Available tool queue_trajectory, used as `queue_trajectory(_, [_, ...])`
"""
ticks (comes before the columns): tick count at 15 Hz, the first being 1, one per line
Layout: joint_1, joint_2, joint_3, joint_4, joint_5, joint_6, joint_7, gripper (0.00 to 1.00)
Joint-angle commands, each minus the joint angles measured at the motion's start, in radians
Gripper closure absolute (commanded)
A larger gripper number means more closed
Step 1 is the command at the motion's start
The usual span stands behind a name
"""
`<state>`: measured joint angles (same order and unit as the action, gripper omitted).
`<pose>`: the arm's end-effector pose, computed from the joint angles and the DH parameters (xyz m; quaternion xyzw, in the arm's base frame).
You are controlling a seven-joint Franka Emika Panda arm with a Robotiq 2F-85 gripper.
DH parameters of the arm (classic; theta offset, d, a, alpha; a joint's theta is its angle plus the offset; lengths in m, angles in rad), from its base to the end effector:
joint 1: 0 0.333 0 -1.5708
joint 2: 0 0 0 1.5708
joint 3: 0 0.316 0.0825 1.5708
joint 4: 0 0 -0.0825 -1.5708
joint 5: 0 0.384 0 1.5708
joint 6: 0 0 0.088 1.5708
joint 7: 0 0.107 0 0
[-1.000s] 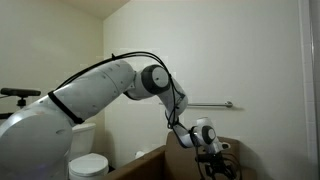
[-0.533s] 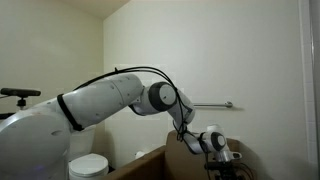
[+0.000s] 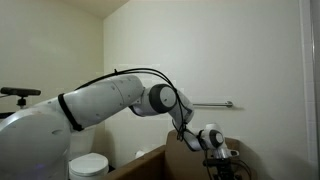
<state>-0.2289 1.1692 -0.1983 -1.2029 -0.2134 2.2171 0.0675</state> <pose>0.6711 -0.2742 0.0545 0.9748 -0.1205 -0.0993 0.1593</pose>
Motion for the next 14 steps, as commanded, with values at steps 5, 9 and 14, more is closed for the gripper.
queue_trajectory(5, [-0.013,0.057,-0.015,0.091,0.033,-0.016,-0.002,0.93])
queue_trajectory(9, [-0.012,0.112,-0.042,0.222,0.031,-0.084,0.038,0.90])
queue_trajectory(14, [-0.008,0.194,-0.051,0.430,0.004,-0.224,0.087,0.90])
